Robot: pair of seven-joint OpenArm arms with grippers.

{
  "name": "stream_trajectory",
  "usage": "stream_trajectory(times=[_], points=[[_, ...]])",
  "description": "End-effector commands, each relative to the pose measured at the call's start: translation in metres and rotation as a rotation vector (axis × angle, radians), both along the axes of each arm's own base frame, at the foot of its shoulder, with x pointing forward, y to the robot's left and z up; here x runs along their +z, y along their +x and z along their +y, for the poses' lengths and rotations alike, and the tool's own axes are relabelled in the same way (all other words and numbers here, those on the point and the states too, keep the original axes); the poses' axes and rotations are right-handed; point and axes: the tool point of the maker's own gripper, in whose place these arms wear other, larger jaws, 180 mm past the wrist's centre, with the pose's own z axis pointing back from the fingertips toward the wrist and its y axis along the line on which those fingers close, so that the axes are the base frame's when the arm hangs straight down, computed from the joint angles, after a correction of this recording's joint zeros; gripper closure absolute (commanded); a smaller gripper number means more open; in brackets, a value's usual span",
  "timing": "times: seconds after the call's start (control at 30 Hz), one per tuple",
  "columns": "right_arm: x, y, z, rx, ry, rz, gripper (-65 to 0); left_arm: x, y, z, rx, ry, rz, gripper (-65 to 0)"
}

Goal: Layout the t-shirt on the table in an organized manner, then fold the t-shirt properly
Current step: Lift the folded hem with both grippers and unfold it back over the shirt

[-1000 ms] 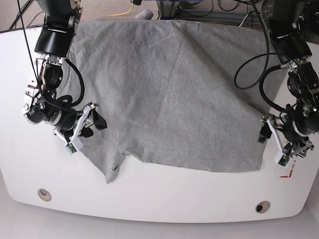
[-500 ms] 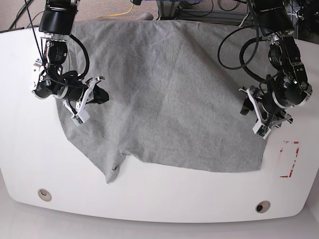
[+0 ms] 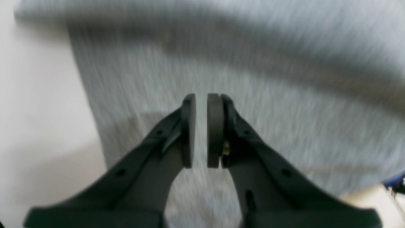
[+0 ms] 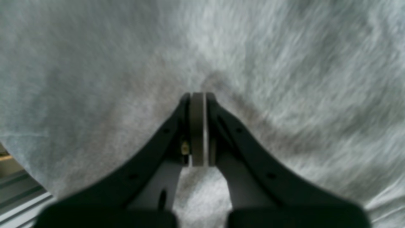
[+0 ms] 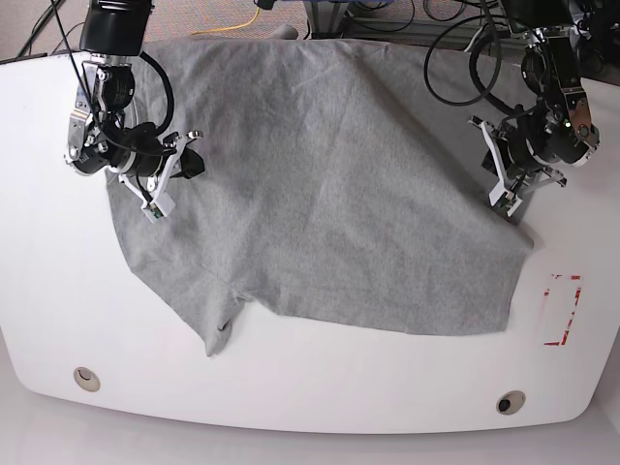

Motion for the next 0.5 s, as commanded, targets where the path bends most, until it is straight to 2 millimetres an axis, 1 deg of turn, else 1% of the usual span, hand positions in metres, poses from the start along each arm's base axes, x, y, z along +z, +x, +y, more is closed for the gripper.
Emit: stream_trajectory(times=[0.0, 0.1, 0.2, 0.3, 0.47], points=[[0.009, 0.018, -0.007, -0.022, -0.014, -0.063, -1.6, 0.002, -0.004, 0.006, -0.004, 0.015, -0.005, -4.7], [-0.001, 0.022, -0.014, -0.043, -0.029, -0.047, -1.6, -0.005, -0.018, 0.011, -0.007, 0.029, 0.035, -4.7], [-0.009, 0.032, -0.022, -0.066, -0.044, -0.028, -1.6, -0.012, -0.031, 0.014, -0.010, 0.038, 0.067, -4.7], [-0.019, 0.041, -0.032, -0.091, -0.066, -0.007, -1.6, -0.020, -0.047, 0.014, -0.009, 0.036, 0.109, -4.6], [-0.029, 0.061, -0.047, -0.126, -0.112, 0.003, -1.6, -0.030, -0.070, 0.017, -0.013, 0.044, 0.166, -4.4]])
